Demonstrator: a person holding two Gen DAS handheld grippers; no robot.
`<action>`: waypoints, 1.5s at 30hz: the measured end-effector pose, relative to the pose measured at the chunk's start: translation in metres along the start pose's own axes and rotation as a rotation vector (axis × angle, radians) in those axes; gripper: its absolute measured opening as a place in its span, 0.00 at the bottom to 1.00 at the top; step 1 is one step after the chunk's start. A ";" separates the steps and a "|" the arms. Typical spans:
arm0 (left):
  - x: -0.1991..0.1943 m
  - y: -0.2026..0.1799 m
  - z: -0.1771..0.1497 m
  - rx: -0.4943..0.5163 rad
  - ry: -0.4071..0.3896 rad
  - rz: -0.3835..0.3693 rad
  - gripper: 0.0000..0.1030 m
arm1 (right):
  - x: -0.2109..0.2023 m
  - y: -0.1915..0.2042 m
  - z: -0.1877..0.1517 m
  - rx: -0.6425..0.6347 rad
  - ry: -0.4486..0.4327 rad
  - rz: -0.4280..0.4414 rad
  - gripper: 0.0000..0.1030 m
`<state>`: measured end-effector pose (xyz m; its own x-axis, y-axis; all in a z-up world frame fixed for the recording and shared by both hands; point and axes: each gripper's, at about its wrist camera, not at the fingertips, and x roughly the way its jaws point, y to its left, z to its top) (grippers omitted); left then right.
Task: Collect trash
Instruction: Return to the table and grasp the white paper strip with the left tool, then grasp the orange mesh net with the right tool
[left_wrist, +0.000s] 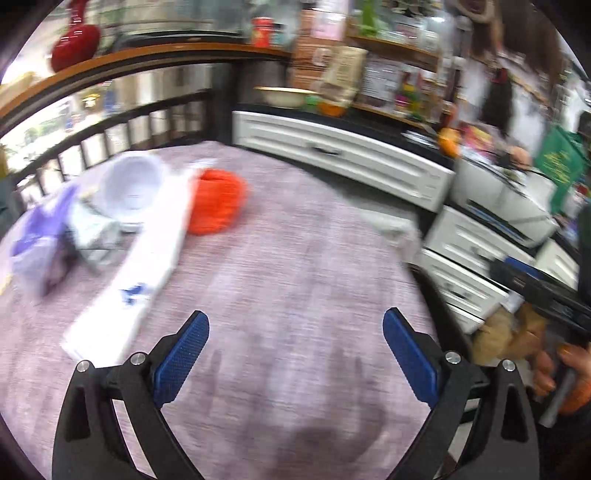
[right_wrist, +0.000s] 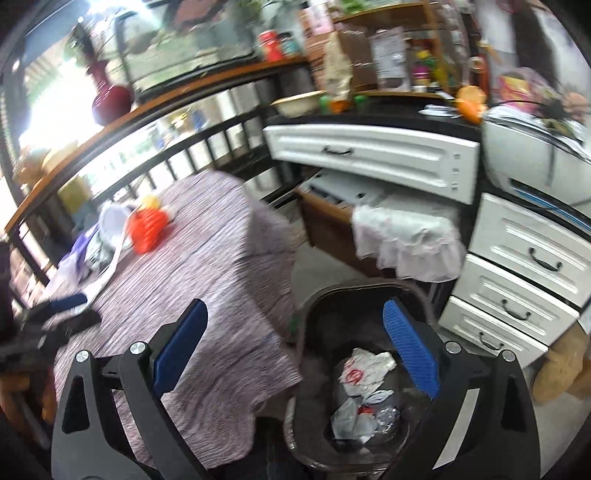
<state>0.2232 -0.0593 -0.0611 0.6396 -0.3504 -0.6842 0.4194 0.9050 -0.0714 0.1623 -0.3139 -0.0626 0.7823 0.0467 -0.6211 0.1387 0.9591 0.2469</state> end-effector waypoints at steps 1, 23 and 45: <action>0.002 0.008 0.003 -0.003 -0.003 0.031 0.91 | 0.002 0.006 0.001 -0.011 0.008 0.013 0.92; 0.071 0.085 0.042 -0.135 0.112 0.226 0.29 | 0.046 0.102 0.022 -0.232 0.095 0.191 0.92; 0.006 0.115 0.030 -0.310 -0.017 0.063 0.06 | 0.214 0.202 0.086 -0.224 0.354 0.328 0.45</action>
<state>0.2946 0.0351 -0.0521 0.6697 -0.2932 -0.6823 0.1639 0.9545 -0.2492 0.4098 -0.1346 -0.0818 0.5047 0.4085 -0.7606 -0.2421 0.9126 0.3295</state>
